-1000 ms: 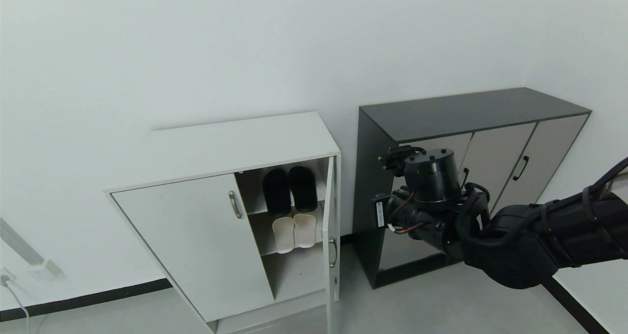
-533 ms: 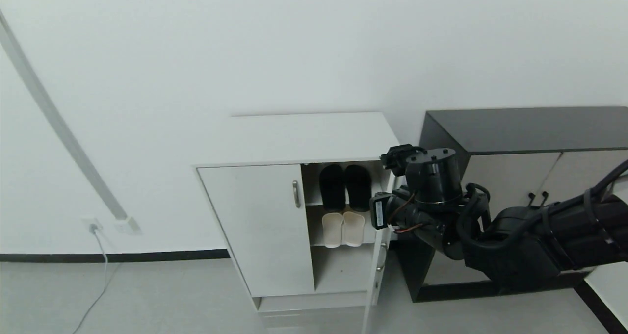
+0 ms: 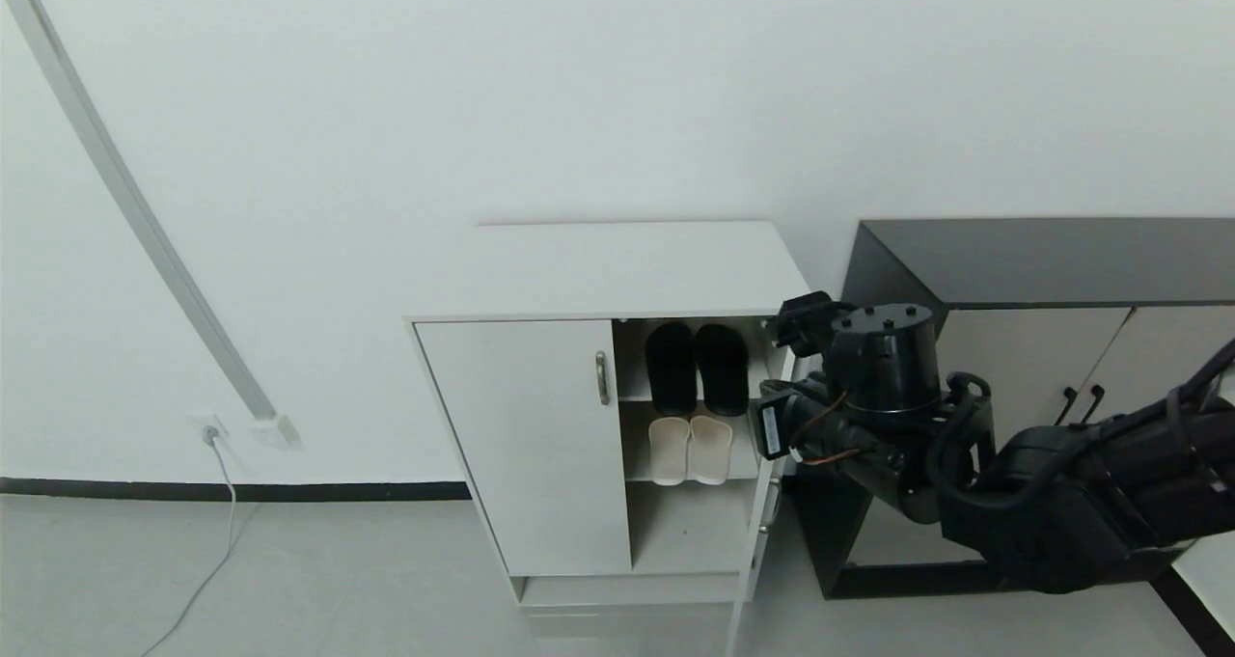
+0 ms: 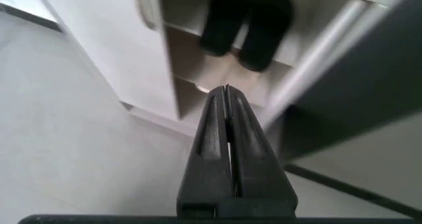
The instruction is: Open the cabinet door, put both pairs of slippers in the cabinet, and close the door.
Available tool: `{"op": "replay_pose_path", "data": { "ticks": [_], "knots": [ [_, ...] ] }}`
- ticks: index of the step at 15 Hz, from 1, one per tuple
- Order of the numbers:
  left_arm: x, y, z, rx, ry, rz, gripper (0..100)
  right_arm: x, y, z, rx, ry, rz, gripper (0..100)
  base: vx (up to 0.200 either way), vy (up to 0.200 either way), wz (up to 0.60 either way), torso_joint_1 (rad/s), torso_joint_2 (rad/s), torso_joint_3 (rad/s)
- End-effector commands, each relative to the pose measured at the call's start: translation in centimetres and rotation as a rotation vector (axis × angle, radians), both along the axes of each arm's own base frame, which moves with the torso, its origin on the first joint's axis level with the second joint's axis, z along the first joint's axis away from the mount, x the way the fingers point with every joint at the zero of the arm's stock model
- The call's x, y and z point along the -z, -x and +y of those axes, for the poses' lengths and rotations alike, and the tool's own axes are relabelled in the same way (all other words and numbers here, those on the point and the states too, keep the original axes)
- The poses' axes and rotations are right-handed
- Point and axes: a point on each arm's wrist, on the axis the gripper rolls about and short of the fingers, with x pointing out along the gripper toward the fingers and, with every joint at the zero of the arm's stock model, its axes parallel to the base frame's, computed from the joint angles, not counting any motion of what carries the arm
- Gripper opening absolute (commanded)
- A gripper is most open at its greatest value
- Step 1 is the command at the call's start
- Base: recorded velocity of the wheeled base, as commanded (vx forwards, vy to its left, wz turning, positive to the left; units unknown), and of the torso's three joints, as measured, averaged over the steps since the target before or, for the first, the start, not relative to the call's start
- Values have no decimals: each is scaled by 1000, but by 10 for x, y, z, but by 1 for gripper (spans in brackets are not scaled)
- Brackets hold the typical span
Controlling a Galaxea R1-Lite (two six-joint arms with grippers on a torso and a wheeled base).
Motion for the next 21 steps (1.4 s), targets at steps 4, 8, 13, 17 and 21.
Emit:
{"op": "replay_pose_path", "data": {
  "ticks": [4,8,13,17,21],
  "knots": [
    [0,0,0,0,0,0,0,22,10,-21,31,64,72,0,0,0,0,0,0,0],
    [0,0,0,0,-1,0,0,38,10,-22,28,89,116,0,0,0,0,0,0,0],
    [0,0,0,0,-1,0,0,49,-4,-10,25,79,110,0,0,0,0,0,0,0],
    [0,0,0,-2,-1,0,0,60,-30,12,-29,-3,101,0,0,0,0,0,0,0],
    [0,0,0,0,0,0,0,58,-43,19,-124,-133,9,0,0,0,0,0,0,0]
  ]
}}
